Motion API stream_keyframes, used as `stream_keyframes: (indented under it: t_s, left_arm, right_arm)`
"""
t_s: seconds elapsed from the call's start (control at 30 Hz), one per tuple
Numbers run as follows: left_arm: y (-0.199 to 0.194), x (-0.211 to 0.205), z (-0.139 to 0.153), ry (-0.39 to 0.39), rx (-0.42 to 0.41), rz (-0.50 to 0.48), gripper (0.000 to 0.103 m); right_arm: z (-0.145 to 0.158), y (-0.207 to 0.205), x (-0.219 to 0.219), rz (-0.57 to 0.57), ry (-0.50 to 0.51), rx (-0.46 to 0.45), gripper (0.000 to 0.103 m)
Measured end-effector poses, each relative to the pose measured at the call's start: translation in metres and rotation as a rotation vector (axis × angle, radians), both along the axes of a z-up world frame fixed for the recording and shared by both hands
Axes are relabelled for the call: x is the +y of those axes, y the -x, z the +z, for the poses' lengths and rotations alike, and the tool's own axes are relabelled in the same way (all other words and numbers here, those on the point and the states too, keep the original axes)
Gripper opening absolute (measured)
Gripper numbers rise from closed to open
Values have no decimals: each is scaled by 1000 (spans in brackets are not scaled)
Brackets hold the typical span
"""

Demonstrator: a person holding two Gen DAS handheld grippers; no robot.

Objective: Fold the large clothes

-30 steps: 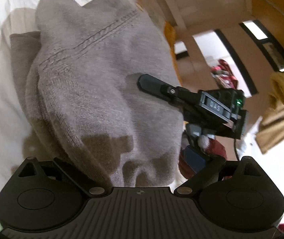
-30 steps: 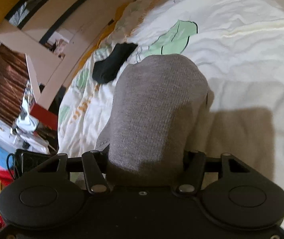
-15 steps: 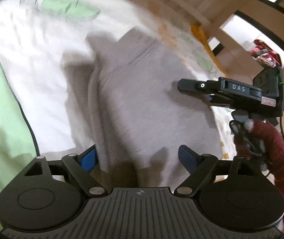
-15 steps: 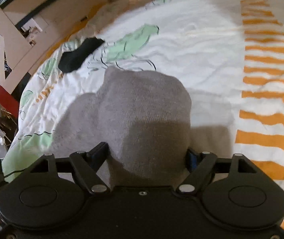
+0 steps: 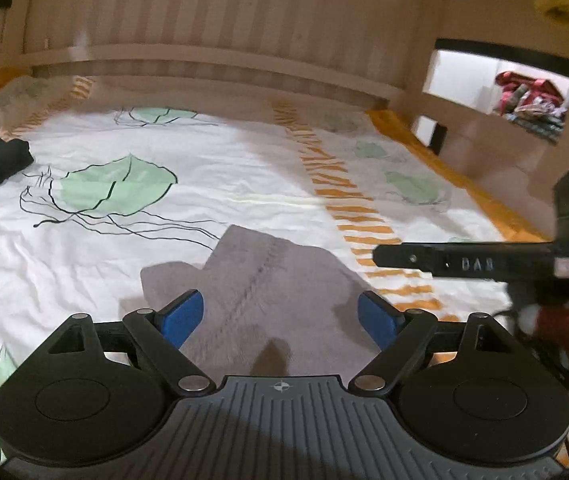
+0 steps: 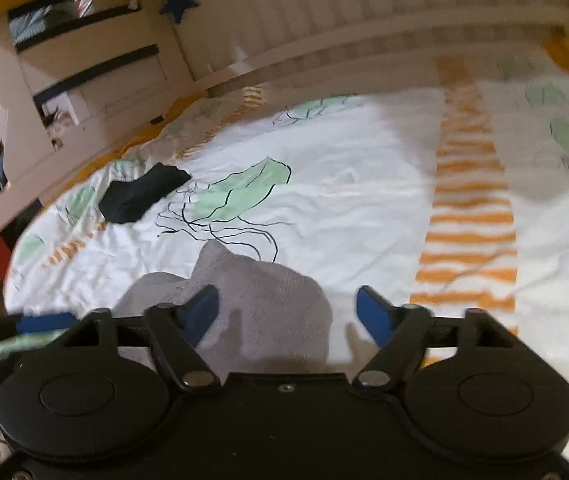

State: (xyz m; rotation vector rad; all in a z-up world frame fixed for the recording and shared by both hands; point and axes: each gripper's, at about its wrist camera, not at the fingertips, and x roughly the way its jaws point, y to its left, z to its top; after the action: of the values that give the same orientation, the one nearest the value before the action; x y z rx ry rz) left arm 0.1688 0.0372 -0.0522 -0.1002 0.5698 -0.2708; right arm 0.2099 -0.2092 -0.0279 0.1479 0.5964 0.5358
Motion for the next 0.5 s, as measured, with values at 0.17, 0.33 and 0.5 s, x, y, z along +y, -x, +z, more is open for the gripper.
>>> stream_keyframes:
  t_s: [0.17, 0.33, 0.5]
  left_arm:
    - [-7, 19, -28, -50, 99, 87, 84]
    - [6, 63, -63, 84, 220, 183, 94]
    - [16, 67, -62, 101, 221, 201, 95]
  right_arm:
    - [-17, -9, 38, 55, 182, -39, 50]
    - [-34, -6, 73, 138, 212, -36, 47]
    - [-38, -5, 80, 163, 231, -49, 47]
